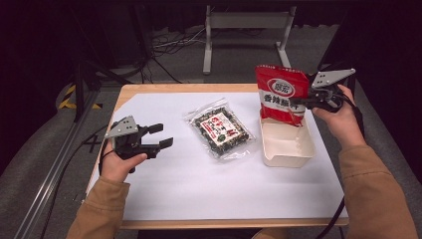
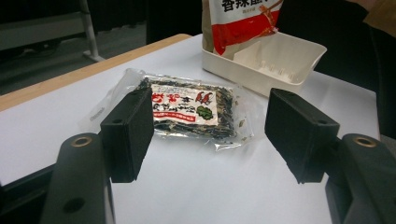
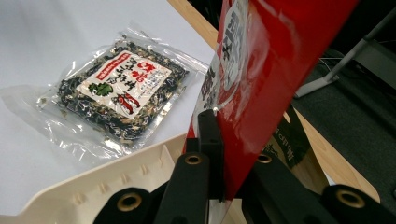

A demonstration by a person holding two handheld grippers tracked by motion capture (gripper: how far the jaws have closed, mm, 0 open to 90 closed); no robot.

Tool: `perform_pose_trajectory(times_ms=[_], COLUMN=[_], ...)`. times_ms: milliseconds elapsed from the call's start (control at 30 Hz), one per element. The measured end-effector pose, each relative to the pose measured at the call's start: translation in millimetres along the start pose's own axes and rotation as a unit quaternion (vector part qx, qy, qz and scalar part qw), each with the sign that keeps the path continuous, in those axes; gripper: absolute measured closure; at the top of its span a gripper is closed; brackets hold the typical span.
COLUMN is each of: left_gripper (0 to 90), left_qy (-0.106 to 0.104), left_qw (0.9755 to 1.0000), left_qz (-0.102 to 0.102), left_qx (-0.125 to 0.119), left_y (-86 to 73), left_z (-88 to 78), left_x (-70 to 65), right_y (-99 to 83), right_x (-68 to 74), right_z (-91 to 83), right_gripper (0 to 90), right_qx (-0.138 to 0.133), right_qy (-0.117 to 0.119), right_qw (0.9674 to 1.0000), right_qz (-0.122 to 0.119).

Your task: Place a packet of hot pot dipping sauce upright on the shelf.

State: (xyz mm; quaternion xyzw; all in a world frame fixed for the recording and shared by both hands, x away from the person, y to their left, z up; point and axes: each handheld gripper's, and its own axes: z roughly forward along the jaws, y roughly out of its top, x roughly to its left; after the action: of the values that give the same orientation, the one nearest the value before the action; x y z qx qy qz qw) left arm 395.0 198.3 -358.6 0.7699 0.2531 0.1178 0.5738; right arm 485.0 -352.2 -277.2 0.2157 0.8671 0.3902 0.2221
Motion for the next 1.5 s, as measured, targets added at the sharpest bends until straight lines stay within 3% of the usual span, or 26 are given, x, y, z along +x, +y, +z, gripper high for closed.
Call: perform_pose_trajectory(times_ms=[400, 733, 833, 1433, 1500], left_gripper=[33.7, 33.7, 33.7, 33.7, 33.7], left_qy=[-0.002, -0.006, -0.007, -0.006, -0.006], left_qw=[1.0, 1.0, 1.0, 1.0, 1.0], left_qz=[0.001, 0.003, 0.002, 0.006, 0.004], left_qx=[0.0, 0.002, 0.001, 0.003, 0.002], left_y=[-0.1, 0.0, 0.0, -0.2, -0.2], left_z=[1.1, 2.4, 2.2, 2.2, 1.9], left_x=[-0.4, -1.4, -1.6, -1.1, -1.3], right_y=[-7.9, -11.5, -14.2, -36.7, -39.0], right_x=[-7.8, -4.5, -3.0, -3.1, -2.9], right_z=[18.8, 29.1, 30.4, 29.7, 30.7], right_gripper=[88.1, 85.8, 85.6, 88.3, 88.3], right_qx=[0.007, -0.01, 0.007, 0.0, 0.011], right_qy=[-0.018, -0.013, -0.016, -0.028, -0.03], right_qw=[0.9998, 0.9999, 0.9998, 0.9985, 0.9981], right_qz=[-0.005, 0.006, 0.003, 0.048, 0.053])
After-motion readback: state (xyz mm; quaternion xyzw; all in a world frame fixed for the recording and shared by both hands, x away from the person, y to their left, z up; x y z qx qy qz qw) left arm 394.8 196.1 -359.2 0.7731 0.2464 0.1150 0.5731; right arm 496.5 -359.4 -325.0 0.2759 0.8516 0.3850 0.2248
